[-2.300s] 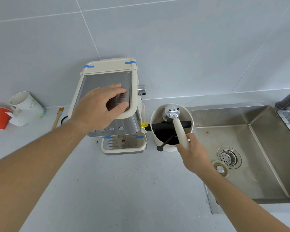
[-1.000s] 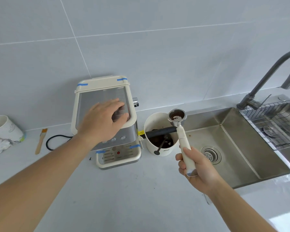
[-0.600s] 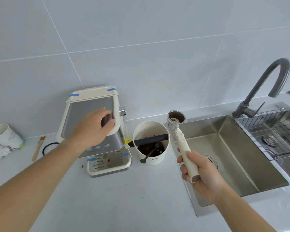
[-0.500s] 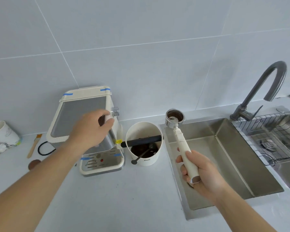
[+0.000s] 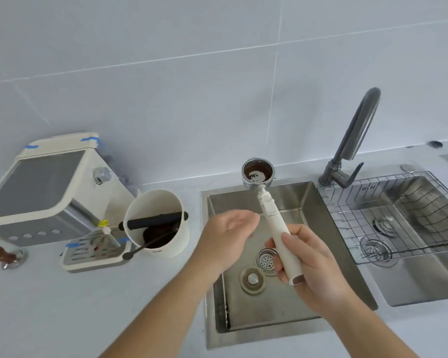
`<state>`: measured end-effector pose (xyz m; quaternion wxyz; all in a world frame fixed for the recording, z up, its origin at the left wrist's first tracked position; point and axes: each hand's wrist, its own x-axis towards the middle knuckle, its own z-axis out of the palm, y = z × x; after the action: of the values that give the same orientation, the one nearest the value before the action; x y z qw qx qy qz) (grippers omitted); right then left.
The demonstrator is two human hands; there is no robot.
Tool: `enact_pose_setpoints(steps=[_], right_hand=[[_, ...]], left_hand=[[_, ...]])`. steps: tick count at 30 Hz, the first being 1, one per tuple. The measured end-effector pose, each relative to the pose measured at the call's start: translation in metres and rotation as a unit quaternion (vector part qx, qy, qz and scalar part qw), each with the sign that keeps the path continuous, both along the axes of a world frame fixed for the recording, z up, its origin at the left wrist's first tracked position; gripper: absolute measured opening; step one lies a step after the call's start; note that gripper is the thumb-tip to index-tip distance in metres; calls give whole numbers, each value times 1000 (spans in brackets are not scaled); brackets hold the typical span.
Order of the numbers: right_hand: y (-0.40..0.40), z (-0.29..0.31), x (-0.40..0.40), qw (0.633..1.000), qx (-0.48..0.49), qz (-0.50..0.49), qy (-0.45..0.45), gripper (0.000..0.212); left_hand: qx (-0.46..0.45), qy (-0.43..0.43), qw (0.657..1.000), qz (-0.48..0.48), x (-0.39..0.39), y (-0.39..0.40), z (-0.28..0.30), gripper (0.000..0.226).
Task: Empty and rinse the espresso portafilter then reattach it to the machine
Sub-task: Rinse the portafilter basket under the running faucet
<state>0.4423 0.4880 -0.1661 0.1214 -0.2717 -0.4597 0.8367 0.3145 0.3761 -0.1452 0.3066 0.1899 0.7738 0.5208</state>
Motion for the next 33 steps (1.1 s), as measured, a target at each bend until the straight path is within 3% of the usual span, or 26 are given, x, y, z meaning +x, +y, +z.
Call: enact_pose_setpoints(steps=[9,15,17,21,26,33], right_hand=[[43,-27,30,998,-5,-58,-20,20],[75,-37,49,994,87,-15,-58,28],[85,-39,52,993,109,6,-54,23],[129,-38,50,985,132,-56,-94,24],[214,-39,31,927,317,-111,-167,24],[296,-49,-17,807,531,-92,-241,42]], left_hand=[[31,-92,994,58,49,87,-17,19],[52,-149,985,75,58,119,-28,11],[55,-170,981,73,58,127,-29,13],[47,-195,978,59,59,140,-32,15],[32,-197,979,49,63,151,-35,17],[28,-190,981,28,63,162,-34,17]])
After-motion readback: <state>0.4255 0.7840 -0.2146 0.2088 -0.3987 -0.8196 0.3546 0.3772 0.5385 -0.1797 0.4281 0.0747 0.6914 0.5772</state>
